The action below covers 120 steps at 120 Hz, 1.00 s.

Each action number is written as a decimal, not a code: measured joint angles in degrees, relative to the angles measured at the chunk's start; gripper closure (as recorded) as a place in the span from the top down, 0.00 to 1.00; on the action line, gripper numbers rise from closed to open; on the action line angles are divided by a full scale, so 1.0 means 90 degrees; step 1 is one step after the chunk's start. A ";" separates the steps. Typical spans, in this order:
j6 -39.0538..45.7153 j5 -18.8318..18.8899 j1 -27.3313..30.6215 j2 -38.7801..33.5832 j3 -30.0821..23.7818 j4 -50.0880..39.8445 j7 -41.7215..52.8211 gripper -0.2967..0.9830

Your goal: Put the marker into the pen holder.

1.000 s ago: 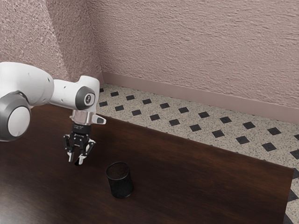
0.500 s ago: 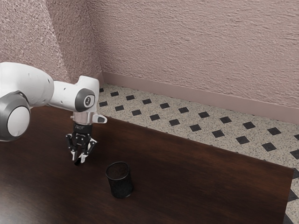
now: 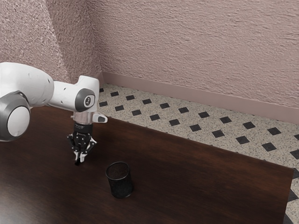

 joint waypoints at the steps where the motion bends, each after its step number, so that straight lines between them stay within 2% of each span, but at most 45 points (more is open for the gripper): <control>1: 0.0001 0.0002 0.0000 0.0000 0.0000 0.0000 0.0001 0.20; 36: -0.0022 0.0111 -0.0154 -0.0274 0.0040 -0.0005 0.0000 0.15; 68: -0.0195 0.0197 -0.0605 -0.1276 0.0051 0.0053 -0.0024 0.15; 84: -0.0300 0.0202 -0.0905 -0.1519 0.0046 0.0431 -0.0034 0.15; 100: -0.0842 0.0138 -0.1279 -0.1586 0.0008 0.0888 -0.0048 0.15; 120: -0.2036 -0.0217 -0.1469 -0.1716 -0.0013 0.0990 -0.0099 0.16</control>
